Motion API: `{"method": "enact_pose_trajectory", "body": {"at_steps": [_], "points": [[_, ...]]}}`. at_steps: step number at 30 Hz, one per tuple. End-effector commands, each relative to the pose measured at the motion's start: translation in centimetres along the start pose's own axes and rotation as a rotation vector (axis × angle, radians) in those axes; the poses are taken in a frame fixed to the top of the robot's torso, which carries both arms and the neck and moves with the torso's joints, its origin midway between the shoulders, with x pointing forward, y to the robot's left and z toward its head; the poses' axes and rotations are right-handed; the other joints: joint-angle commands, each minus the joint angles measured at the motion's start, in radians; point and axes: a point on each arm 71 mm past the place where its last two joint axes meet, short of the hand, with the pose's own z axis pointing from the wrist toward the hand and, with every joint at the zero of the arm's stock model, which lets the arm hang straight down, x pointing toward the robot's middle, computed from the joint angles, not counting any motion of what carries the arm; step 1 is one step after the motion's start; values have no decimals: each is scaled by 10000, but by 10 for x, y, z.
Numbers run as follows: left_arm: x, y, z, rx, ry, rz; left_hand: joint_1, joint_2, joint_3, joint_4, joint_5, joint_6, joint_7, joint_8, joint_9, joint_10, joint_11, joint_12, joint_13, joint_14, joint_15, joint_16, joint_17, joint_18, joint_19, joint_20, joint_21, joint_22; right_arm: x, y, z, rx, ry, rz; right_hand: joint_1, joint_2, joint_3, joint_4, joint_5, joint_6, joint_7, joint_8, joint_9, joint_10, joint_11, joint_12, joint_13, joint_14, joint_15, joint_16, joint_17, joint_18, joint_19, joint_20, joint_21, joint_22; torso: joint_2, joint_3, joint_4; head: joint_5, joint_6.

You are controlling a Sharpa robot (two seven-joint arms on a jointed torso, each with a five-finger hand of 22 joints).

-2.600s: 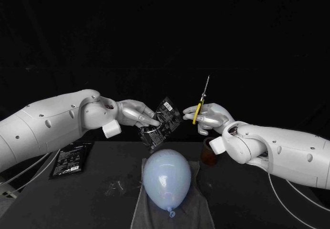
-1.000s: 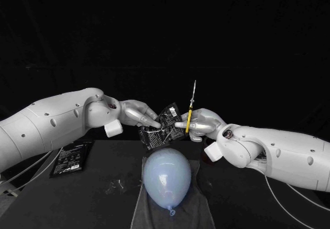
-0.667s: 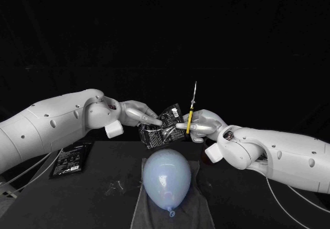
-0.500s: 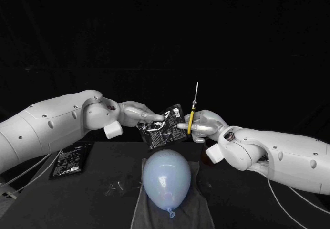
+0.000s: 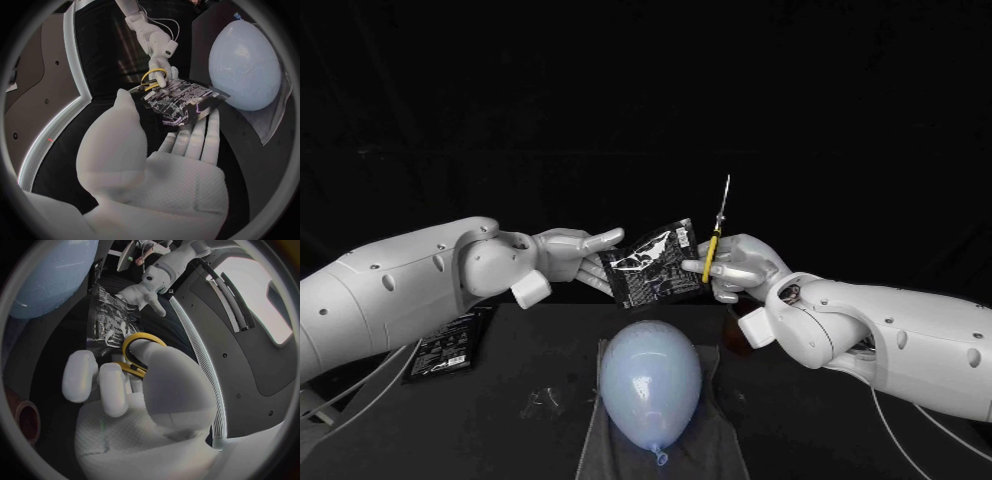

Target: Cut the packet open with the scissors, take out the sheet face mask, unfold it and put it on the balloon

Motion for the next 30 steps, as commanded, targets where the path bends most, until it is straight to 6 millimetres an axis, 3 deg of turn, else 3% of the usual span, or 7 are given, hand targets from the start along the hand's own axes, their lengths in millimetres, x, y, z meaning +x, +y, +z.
{"method": "enact_pose_trajectory", "body": {"at_steps": [1, 4, 5, 11, 18, 22, 30], "points": [[-6, 2, -1, 1630, -952, -1578, -106, -8, -52, 6, 53, -76, 1042, 7, -11, -17, -21, 66, 23, -59, -3, -18, -20, -173, -48, 6, -49, -5, -5, 3, -2, -376, -572, -21, -3, 22, 59, -2, 25, 31, -33, 54, 73, 1416, -800, -52, 7, 220, -66, -18, -29, -60, 68, -19, 67, 38, -4, 0, 17, -11, 68], [-7, 13, 0, 2297, -1144, -2229, -90, 50, -1, 5, 42, -175, 723, 53, -4, 81, -68, 122, 33, -64, -30, 0, -35, -126, 102, -2, -50, 13, -7, 3, -3, -290, -706, 185, -3, 23, 65, -5, 25, 31, -33, 55, 75, 1416, -800, -55, 7, 220, -67, -19, -31, -59, 65, -20, 62, 35, 2, -6, 8, -9, 119], [-6, 17, 1, 2499, -1212, -2420, 16, 81, 15, 10, 21, -343, 267, 36, -18, 92, -82, 120, 26, -93, -37, -4, -51, -144, -26, 1, -162, -14, -7, 2, -3, -269, -731, 233, -3, 23, 65, -5, 25, 31, -33, 55, 75, 1416, -800, -55, 7, 220, -67, -19, -31, -59, 65, -20, 62, 35, 3, -8, 1, -11, 132], [2, 45, 13, 3678, -1471, -3619, 885, 485, 403, -19, -49, -695, -293, -1, -135, -275, -572, -19, -9, -403, 42, -37, -160, -308, -1106, 10, -689, -103, -7, 1, -4, -145, -833, 564, -2, 26, 75, -9, 24, 28, -32, 57, 80, 1417, -800, -62, 6, 216, -69, -27, -57, -54, 53, -22, 40, 19, 16, -20, -9, -36, 186], [13, 68, 29, 4593, -2004, -4492, 2434, 1127, 898, -63, -85, -1232, -234, -159, -338, -1420, -1035, -37, -20, -1591, 219, -133, -499, -765, -3103, 21, -1425, -257, -4, -1, -3, -77, -904, 779, 8, 14, 112, -44, 25, 20, -31, 66, 100, 1420, -802, -88, 3, 214, -74, -38, -88, -50, 46, -30, 25, 11, 16, -22, -12, -76, 159], [16, 71, 35, 4939, -2243, -4679, 2900, 1397, 1066, -98, -94, -1187, -186, -79, -309, -1673, -1088, -16, -15, -1954, 70, -129, -598, -828, -3226, 25, -1482, -257, -3, -2, -1, -51, -948, 890, 8, 12, 116, -48, 25, 20, -31, 67, 102, 1420, -802, -91, 2, 214, -74, -38, -89, -48, 41, -31, 15, 4, 15, -8, -1, -116, 167], [23, 70, 43, 5178, -2303, -4793, 3791, 1720, 1354, -157, -99, -859, 78, 212, -185, -1302, -801, 92, 26, -1729, -293, -29, -565, -188, -2425, -143, -1345, -171, 1, -2, 2, -55, -917, 1043, 9, 11, 126, -56, 25, 17, -30, 69, 107, 1421, -801, -98, 2, 211, -75, -44, -107, -45, 34, -33, 3, -4, 8, -2, 4, -121, 169]]}}
